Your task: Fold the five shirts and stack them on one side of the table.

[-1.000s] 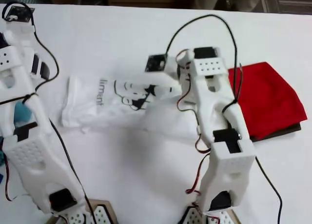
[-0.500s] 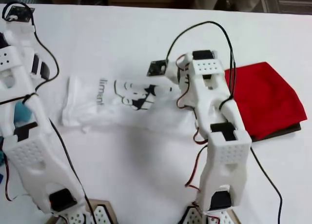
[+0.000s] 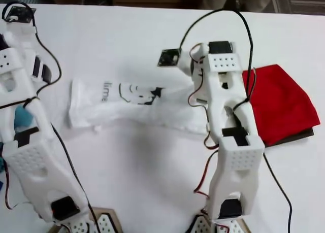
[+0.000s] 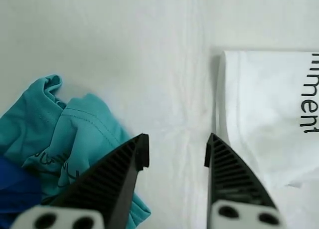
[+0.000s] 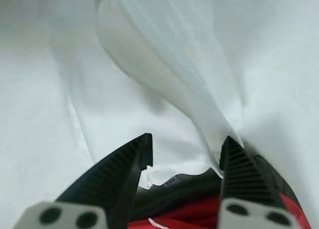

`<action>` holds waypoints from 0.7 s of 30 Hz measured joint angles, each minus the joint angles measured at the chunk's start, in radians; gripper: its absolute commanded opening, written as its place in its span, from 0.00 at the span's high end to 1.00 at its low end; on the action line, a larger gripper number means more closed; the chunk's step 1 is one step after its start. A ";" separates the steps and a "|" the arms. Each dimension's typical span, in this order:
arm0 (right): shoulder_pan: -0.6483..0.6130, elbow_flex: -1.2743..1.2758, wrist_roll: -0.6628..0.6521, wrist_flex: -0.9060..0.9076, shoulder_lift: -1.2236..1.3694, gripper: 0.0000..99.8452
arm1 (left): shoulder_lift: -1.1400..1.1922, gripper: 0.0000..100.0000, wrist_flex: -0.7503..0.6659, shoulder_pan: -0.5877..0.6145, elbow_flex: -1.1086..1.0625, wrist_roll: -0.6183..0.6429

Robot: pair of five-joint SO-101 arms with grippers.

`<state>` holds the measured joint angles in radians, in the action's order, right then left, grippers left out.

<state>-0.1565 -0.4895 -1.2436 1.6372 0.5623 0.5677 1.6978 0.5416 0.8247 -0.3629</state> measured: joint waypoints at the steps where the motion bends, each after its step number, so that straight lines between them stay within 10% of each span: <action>1: 0.000 0.000 0.000 0.000 0.000 0.79 | 0.000 0.79 0.000 0.000 0.000 0.000; 21: 0.003 -0.164 0.002 0.026 0.000 0.79 | 0.000 0.79 0.000 -0.126 0.000 0.000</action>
<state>-0.1534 -0.6536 -1.2421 1.6632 0.5623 0.5677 1.6978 0.4158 0.8247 -0.3629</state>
